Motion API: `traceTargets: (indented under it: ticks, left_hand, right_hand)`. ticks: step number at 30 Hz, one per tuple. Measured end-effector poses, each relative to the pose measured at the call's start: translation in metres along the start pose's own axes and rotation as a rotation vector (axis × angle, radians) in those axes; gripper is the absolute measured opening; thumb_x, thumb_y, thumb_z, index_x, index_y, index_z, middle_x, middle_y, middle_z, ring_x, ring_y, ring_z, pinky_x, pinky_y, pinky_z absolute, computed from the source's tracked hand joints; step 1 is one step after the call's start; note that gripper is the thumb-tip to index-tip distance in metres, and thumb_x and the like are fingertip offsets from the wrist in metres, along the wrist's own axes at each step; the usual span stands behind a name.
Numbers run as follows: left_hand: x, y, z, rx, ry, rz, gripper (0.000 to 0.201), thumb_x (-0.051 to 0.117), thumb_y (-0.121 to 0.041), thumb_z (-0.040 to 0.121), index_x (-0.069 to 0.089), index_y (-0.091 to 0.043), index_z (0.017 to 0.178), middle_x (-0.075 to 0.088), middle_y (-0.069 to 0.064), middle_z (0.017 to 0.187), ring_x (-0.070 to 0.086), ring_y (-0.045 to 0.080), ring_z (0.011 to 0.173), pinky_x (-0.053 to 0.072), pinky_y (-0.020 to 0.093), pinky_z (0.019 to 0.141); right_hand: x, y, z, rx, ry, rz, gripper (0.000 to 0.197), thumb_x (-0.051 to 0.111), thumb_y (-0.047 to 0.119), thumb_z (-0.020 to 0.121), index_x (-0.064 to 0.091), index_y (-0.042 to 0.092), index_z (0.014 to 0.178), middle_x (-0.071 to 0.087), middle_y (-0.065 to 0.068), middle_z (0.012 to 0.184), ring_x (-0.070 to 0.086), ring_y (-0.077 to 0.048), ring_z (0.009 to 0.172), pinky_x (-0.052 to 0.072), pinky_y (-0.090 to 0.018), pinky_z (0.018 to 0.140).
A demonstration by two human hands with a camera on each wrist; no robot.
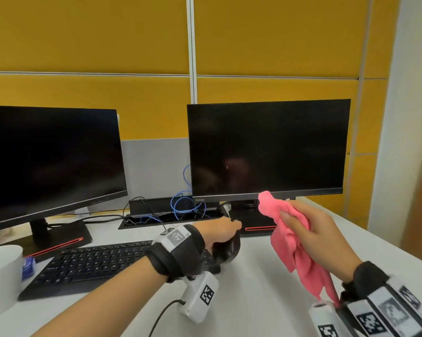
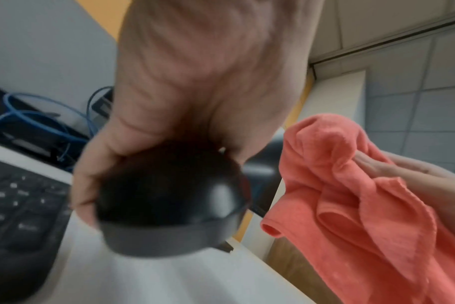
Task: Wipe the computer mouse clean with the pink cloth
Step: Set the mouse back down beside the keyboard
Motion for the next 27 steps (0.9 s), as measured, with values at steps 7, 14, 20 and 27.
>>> traceTargets:
  ticks: [7, 14, 20, 27]
  left_hand:
    - [0.045, -0.005, 0.018, -0.061, 0.061, 0.493, 0.048, 0.036, -0.036, 0.102, 0.046, -0.007, 0.139, 0.049, 0.016, 0.141, 0.049, 0.032, 0.129, 0.039, 0.035, 0.104]
    - [0.066, -0.016, 0.028, -0.087, -0.015, 0.869, 0.046, 0.029, -0.023, 0.106, 0.036, -0.002, 0.146, 0.037, 0.015, 0.153, 0.035, 0.031, 0.14, 0.026, 0.041, 0.114]
    - [0.062, -0.016, 0.027, -0.068, 0.002, 1.015, 0.05, 0.047, -0.04, 0.1, 0.049, -0.007, 0.138, 0.055, 0.011, 0.138, 0.053, 0.029, 0.126, 0.041, 0.038, 0.105]
    - [0.05, -0.011, 0.027, 0.019, -0.007, 0.924, 0.054, 0.049, -0.042, 0.099, 0.047, -0.007, 0.14, 0.052, 0.012, 0.141, 0.049, 0.029, 0.129, 0.039, 0.037, 0.105]
  right_hand:
    - [-0.018, -0.023, -0.011, 0.067, 0.086, -0.064, 0.026, 0.056, 0.028, 0.096, 0.064, 0.036, 0.119, 0.069, 0.02, 0.103, 0.061, 0.007, 0.096, 0.047, -0.008, 0.072]
    - [-0.025, -0.026, -0.018, 0.083, 0.125, -0.066, 0.024, 0.056, 0.028, 0.096, 0.065, 0.036, 0.116, 0.07, 0.019, 0.1, 0.06, 0.009, 0.094, 0.044, -0.01, 0.072]
    - [-0.026, -0.021, -0.017, 0.077, 0.129, -0.099, 0.025, 0.055, 0.028, 0.096, 0.068, 0.029, 0.118, 0.069, 0.017, 0.093, 0.063, 0.0, 0.088, 0.042, -0.012, 0.069]
    - [-0.016, -0.019, -0.022, 0.09, 0.183, -0.114, 0.025, 0.055, 0.028, 0.097, 0.067, 0.027, 0.118, 0.069, 0.014, 0.093, 0.063, -0.005, 0.088, 0.042, -0.013, 0.07]
Point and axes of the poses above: each hand's wrist, its own z-axis towards the middle knuckle, its own x-axis out of the palm, y = z × x, the point moved 5 cm from there along z, towards the middle knuckle
